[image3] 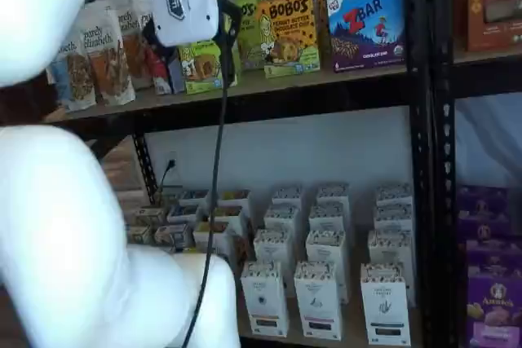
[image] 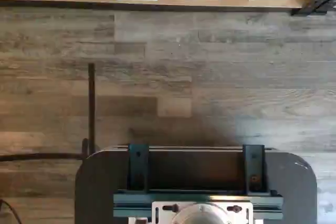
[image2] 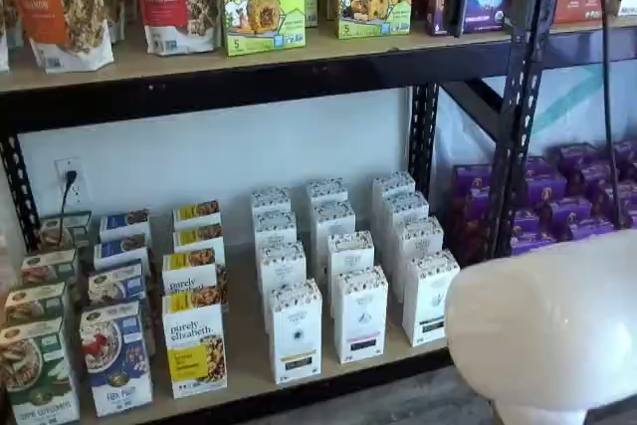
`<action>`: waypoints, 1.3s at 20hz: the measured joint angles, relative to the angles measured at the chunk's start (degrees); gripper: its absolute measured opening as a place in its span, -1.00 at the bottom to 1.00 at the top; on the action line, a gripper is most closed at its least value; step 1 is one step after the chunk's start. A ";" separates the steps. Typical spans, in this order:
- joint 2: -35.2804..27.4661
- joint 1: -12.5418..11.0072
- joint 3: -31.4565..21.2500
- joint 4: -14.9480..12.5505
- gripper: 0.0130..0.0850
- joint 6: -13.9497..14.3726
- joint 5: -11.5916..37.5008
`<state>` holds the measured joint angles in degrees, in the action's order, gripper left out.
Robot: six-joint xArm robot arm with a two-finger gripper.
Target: Pick up the white box with a yellow strip in the middle, on the bottom shelf, the fourth box from the left
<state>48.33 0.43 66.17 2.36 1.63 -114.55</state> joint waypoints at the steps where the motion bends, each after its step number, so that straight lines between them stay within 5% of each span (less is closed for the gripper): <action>1: 1.66 -1.89 -1.56 2.21 1.00 -0.97 2.68; 12: 2.61 0.37 -3.35 2.78 1.00 1.23 4.30; 26: 5.26 7.97 -11.59 -0.39 1.00 7.58 11.58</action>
<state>53.59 8.40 54.59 1.97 9.21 -102.97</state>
